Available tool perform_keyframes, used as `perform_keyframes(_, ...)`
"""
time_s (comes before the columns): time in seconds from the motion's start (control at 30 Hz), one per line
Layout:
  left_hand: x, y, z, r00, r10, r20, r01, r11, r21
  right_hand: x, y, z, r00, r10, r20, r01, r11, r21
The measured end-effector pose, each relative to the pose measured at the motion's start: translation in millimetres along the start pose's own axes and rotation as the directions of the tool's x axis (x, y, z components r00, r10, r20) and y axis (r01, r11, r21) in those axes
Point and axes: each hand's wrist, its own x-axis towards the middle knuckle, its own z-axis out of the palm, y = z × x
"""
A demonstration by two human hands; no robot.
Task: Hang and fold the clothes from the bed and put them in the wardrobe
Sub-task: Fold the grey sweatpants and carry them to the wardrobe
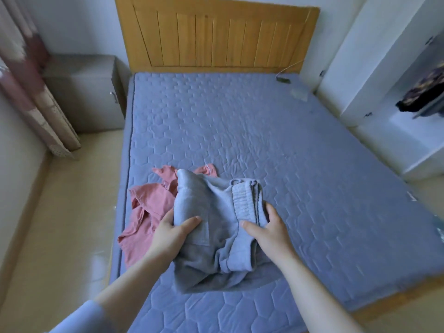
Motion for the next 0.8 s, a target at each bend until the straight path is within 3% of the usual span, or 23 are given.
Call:
perform_keyframes(0.2, -35, 102, 24, 0.966, 0.234, 0.113, -0.234, 0.972, -0.011, -34, -81, -75, 0.974, -0.168, -0.153, 0.179, 0.982, 0.059)
perform_keyframes(0.4, -83, 180, 92, 0.889, 0.388, 0.242, -0.383, 0.921, -0.068, -66, -117, -175, 0.903, -0.297, -0.309, 0.328, 0.944, 0.049)
perform_keyframes(0.6, -149, 233, 207, 0.779, 0.501, 0.375, -0.487, 0.862, -0.139, -111, -119, -307, 0.816, -0.354, -0.457, 0.401, 0.916, 0.005)
perform_keyframes(0.8, -231, 281, 341, 0.655, 0.582, 0.481, -0.542, 0.806, -0.237, -172, -118, -453, 0.675, -0.425, -0.603, 0.442, 0.887, -0.132)
